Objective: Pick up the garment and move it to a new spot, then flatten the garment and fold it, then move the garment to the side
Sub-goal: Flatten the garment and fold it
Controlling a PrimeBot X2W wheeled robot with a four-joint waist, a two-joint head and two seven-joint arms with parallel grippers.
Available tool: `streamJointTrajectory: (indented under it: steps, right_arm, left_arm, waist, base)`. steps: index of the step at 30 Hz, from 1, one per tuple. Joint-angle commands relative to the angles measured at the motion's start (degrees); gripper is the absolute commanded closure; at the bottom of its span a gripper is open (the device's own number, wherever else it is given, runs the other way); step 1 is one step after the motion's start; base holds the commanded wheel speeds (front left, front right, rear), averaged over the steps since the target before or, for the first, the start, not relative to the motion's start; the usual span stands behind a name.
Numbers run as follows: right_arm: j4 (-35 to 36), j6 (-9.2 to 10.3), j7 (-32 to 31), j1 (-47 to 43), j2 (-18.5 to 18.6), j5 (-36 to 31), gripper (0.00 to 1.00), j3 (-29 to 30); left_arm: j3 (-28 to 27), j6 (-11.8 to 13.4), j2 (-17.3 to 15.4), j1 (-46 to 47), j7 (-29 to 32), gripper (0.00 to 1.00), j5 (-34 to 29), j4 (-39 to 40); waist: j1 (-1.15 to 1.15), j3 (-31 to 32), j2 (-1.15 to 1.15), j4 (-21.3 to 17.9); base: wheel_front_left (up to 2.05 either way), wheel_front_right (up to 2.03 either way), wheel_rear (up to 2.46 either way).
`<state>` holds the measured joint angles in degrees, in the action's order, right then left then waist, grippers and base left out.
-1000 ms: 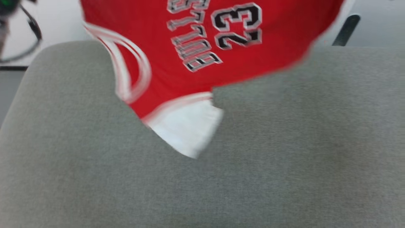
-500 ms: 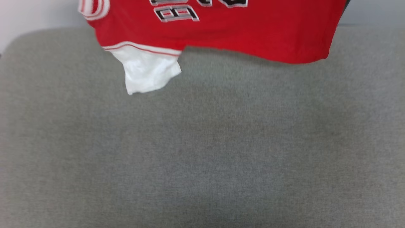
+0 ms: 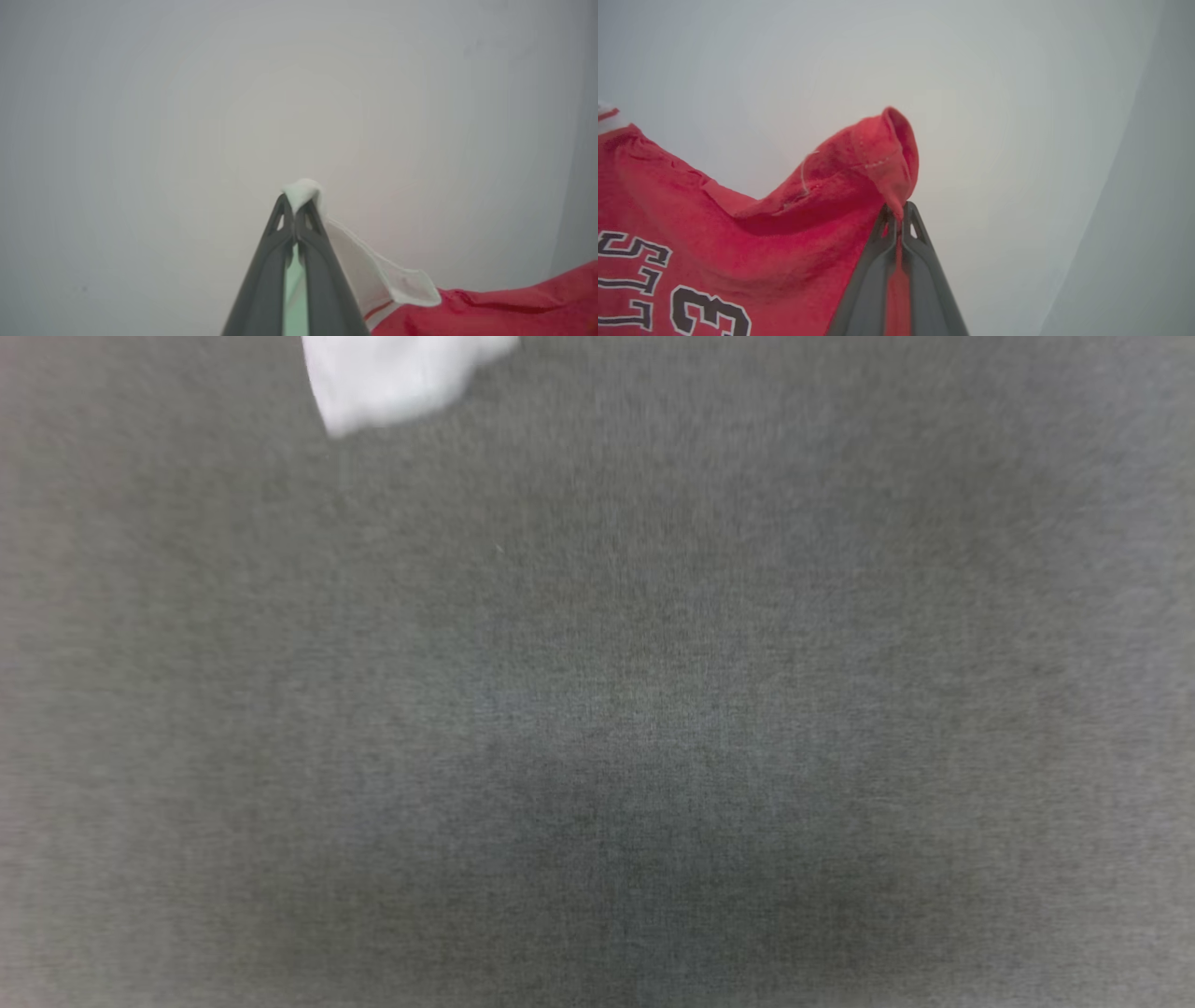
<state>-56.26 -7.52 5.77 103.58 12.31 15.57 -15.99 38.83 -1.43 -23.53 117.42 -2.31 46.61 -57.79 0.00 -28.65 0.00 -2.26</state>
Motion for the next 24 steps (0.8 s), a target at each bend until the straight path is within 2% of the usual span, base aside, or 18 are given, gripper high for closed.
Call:
streamJointTrajectory:
  steps: [1,4,7,14,19,24]
  right_arm:
    - [-0.5,0.07,1.4,1.5,-0.1,-1.0,1.0,0.5]
    - [-2.6,0.07,5.9,5.1,-0.2,-4.3,1.0,2.2]
    - [-3.8,0.07,7.7,8.1,-0.2,-7.1,1.0,4.0]
    - [-6.8,0.07,9.1,8.4,-1.2,-11.3,1.0,6.3]
    - [-9.5,0.07,9.3,6.3,-2.3,-11.5,1.0,7.1]
    - [-11.2,0.07,9.4,4.9,-2.8,-11.1,1.0,5.7]
  left_arm:
    - [-0.4,0.2,0.3,2.3,-0.9,1.0,-0.1,-0.2]
    - [-1.1,-0.7,1.9,7.7,-3.7,1.0,-0.1,-1.3]
    - [-1.9,-1.9,3.4,12.5,-6.8,1.0,0.1,-2.1]
    - [-1.8,-4.8,5.8,12.8,-10.1,1.0,0.8,-5.4]
    - [-1.4,-5.7,6.4,8.8,-11.7,1.0,1.9,-7.6]
    - [-1.1,-6.1,6.1,3.5,-12.4,1.0,2.9,-8.8]
  waist:
    - [0.0,-5.8,0.0,-0.6]
    - [0.0,-10.3,0.0,-0.1]
    - [0.0,-15.3,0.0,1.3]
    - [0.0,-23.4,0.0,4.4]
    - [0.0,-24.7,0.0,5.5]
    - [0.0,-22.7,0.0,6.5]
  base:
    - [0.0,0.0,0.0]
    - [0.0,0.0,0.0]
    - [0.0,0.0,0.0]
    - [0.0,0.0,0.0]
    - [0.0,0.0,0.0]
    - [0.0,0.0,0.0]
